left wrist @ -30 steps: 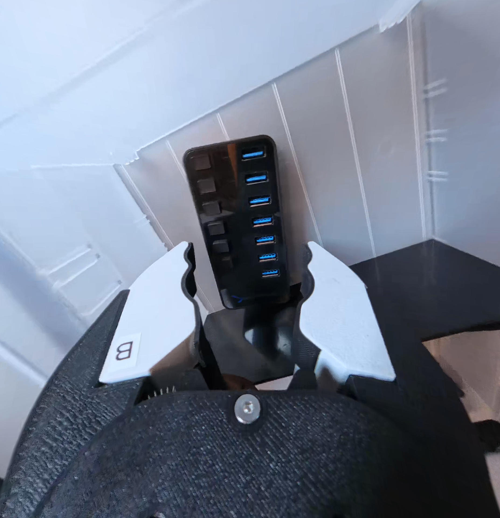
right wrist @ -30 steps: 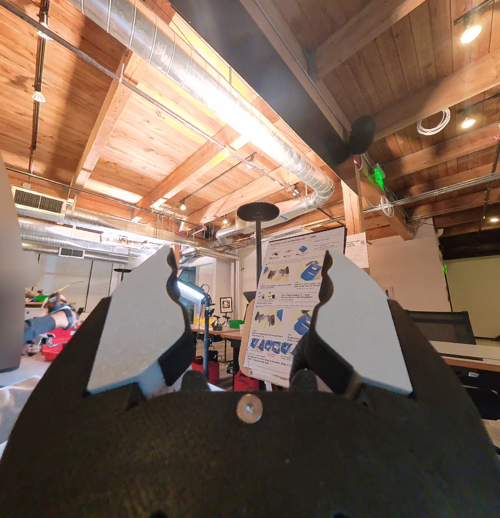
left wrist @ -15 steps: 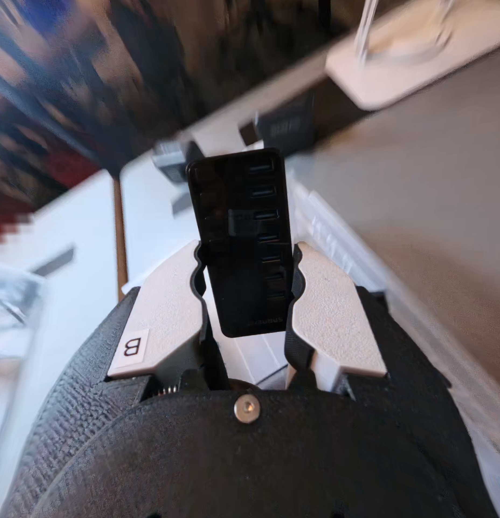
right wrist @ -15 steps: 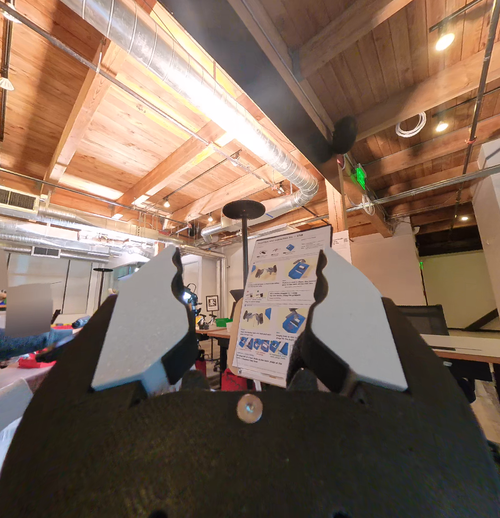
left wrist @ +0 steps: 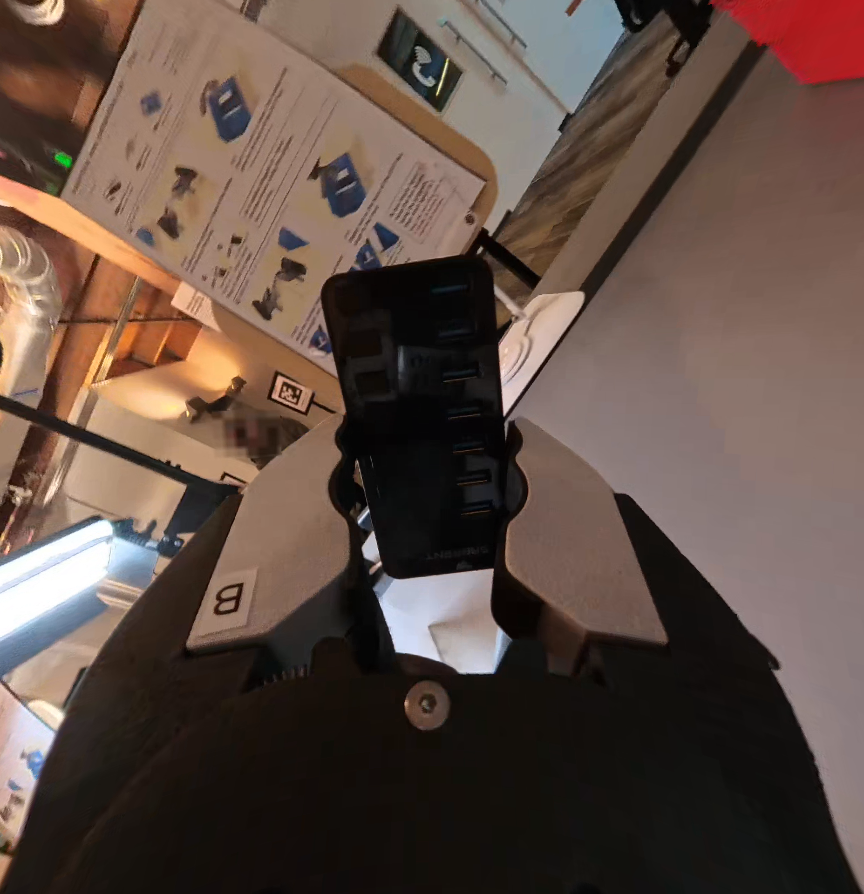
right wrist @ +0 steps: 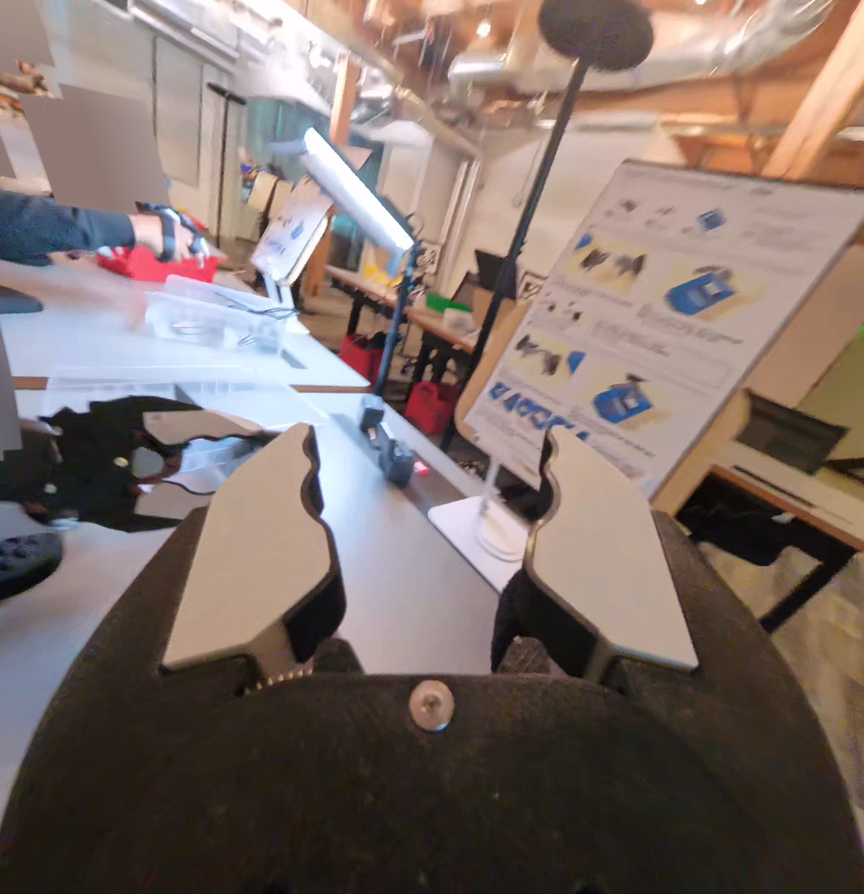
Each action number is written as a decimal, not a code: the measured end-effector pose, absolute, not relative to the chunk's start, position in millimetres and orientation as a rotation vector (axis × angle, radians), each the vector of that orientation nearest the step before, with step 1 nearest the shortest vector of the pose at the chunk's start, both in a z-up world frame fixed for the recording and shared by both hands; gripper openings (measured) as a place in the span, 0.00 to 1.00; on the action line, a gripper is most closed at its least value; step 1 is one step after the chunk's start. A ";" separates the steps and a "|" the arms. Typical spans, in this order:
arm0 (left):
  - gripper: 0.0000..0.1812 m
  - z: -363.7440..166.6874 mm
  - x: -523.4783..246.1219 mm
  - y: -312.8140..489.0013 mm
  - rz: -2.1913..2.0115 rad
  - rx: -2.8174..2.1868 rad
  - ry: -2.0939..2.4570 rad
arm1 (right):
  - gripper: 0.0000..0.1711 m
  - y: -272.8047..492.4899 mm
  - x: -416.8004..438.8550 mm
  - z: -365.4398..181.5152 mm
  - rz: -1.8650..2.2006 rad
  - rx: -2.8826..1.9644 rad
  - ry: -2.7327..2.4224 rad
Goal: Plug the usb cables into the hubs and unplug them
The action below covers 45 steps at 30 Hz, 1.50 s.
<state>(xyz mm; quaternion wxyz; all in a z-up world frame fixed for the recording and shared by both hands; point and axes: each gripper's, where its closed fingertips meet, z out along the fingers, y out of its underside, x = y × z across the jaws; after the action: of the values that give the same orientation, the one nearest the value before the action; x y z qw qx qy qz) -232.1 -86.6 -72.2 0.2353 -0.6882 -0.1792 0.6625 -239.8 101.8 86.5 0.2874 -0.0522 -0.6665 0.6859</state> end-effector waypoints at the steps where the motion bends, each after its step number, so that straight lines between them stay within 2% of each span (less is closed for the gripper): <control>1: 0.33 -76.3 -232.5 -82.5 1.825 -1.889 -0.460 | 0.49 87.7 -237.0 81.7 1.862 -0.146 -1.831; 5: 0.33 -94.1 -234.5 -74.3 1.786 -1.898 -0.390 | 0.48 22.1 -214.2 44.4 2.074 -0.126 -2.122; 11: 0.33 -103.0 -229.7 -62.7 1.797 -1.947 -0.250 | 0.45 -30.6 -215.2 -60.3 1.838 -0.206 -2.432; 14: 0.33 -103.1 -225.4 -54.1 1.803 -1.941 -0.174 | 0.39 -42.7 -219.5 -77.1 1.873 -0.261 -2.438; 17: 0.33 -103.4 -222.1 -47.5 1.823 -1.926 -0.100 | 0.29 -50.8 -214.5 -85.1 1.933 -0.255 -2.471; 20: 0.33 -105.7 -221.8 -45.6 1.811 -1.940 -0.080 | 0.28 -54.1 -208.1 -114.8 1.749 -0.164 -2.579; 21: 0.33 -107.8 -222.0 -45.4 1.805 -1.952 -0.071 | 0.19 -55.2 -207.8 -120.7 1.706 -0.128 -2.565; 25: 0.32 -95.9 -223.5 -53.5 1.847 -1.846 -0.097 | 0.17 -61.2 -209.9 -105.5 1.889 -0.173 -2.421; 28: 0.35 -63.3 -216.0 -65.5 1.664 -1.551 -0.284 | 0.17 -50.0 -221.9 -71.1 2.210 -0.322 -2.206; 30: 0.37 -44.1 -211.9 -77.6 1.343 -1.326 -0.470 | 0.17 -33.3 -231.5 -43.0 2.536 -0.463 -1.987; 34: 0.41 -27.1 -202.7 -78.2 0.292 -0.844 -0.640 | 0.17 -7.2 -233.0 -9.5 3.212 -0.643 -1.439; 37: 0.37 -28.6 -198.8 -68.5 -0.159 -0.679 -0.615 | 0.17 -26.1 -227.3 -23.8 3.251 -0.734 -1.435; 40: 0.33 -39.4 -198.0 -52.3 -0.130 -0.769 -0.615 | 0.17 -51.6 -210.4 -39.9 3.201 -0.724 -1.643; 43: 0.15 -39.0 -200.0 -62.7 0.065 -0.776 -0.620 | 0.17 -60.9 -201.1 -44.5 3.207 -0.717 -1.683; 45: 0.15 -38.4 -197.1 -65.1 0.114 -0.818 -0.590 | 0.17 -65.2 -195.7 -45.9 3.198 -0.681 -1.759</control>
<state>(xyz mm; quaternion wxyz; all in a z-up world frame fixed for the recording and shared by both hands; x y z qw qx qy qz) -197.1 -65.1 -38.4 0.8740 -0.3917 -0.2823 0.0544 -195.7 -65.2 -45.9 -0.2819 -0.1761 -0.4546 0.8264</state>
